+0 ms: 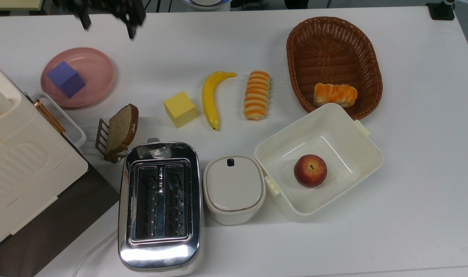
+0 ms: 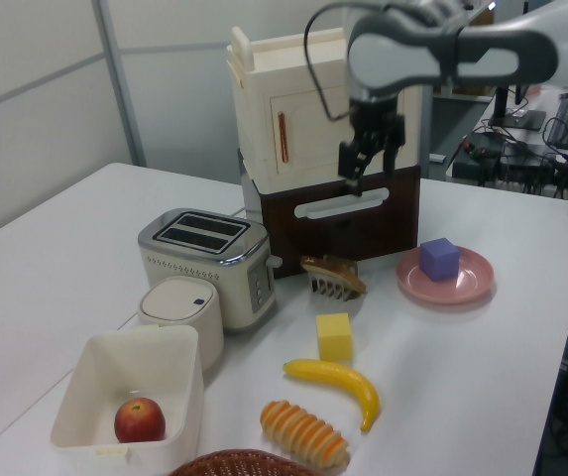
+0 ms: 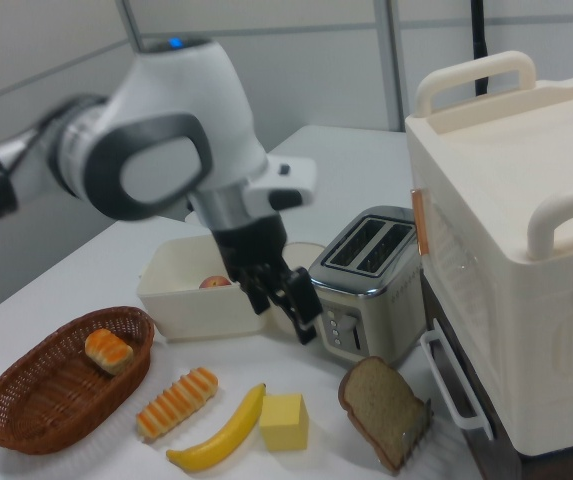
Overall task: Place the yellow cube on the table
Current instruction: 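Open the gripper and raise it away from the cube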
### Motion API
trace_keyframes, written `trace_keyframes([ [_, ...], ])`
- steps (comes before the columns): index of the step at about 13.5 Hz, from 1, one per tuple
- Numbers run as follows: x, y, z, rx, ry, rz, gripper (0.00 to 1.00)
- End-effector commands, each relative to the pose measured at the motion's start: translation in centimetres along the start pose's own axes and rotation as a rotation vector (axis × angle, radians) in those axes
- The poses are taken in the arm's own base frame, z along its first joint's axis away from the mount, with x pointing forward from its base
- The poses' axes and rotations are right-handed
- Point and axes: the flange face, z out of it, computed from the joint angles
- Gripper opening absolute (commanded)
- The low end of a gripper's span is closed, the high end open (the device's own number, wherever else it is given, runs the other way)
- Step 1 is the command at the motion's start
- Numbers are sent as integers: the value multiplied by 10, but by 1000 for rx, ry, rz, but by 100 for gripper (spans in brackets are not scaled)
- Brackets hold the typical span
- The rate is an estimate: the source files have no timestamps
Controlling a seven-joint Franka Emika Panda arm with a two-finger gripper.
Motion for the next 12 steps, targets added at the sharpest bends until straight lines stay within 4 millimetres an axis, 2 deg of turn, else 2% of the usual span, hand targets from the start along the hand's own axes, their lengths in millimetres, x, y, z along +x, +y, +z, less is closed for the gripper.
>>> trace_keyframes([
  [1,-10,-15,-18,20,-6,-13,100],
  [2,-9,-27,-17,65,-4,-18,100],
  [3,-9,-57,-15,72,-10,-54,100],
  [4,-9,-60,-9,71,-20,-31,100],
  [8,-8,-76,-7,73,-22,-54,100],
  [12,-7,-75,-8,76,-10,-54,100],
])
